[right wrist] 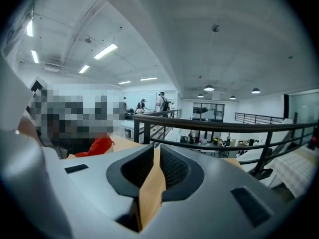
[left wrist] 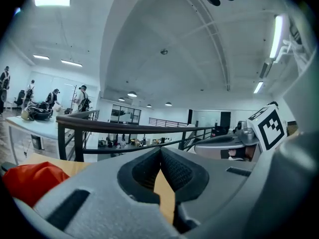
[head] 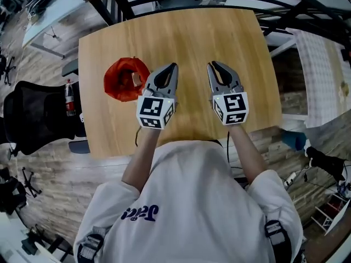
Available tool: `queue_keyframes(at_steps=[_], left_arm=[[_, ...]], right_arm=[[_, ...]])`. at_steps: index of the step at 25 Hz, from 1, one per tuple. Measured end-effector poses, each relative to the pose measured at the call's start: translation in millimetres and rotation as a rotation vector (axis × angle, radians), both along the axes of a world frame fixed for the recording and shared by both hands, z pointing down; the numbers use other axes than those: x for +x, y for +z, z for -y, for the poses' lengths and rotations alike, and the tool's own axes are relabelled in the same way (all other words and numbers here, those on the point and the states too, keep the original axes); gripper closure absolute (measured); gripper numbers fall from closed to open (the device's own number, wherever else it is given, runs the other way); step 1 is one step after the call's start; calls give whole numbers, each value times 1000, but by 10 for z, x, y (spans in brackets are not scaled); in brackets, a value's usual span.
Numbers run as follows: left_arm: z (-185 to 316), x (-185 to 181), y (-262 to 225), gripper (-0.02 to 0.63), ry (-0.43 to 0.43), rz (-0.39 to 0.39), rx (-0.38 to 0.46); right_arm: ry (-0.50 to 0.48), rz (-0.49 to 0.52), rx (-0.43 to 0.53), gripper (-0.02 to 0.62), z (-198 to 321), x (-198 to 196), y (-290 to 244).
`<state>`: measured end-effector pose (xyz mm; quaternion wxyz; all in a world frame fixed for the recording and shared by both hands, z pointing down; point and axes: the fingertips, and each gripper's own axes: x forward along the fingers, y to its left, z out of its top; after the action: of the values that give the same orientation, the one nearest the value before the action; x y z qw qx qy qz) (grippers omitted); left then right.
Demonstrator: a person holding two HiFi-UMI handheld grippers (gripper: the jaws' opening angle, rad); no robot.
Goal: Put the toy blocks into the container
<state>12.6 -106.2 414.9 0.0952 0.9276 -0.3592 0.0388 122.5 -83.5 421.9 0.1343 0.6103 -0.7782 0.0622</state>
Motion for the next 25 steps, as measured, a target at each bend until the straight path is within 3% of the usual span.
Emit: queue_keyframes(at_steps=[9,25], left_arm=[[-195,517,-7,595,61,-1,25],[-400,502,136,595,70,29,-9]], right_arm=[[50,-4,33,560,-397,442,-30],[-15,-35,-24,560,-462,358,79]])
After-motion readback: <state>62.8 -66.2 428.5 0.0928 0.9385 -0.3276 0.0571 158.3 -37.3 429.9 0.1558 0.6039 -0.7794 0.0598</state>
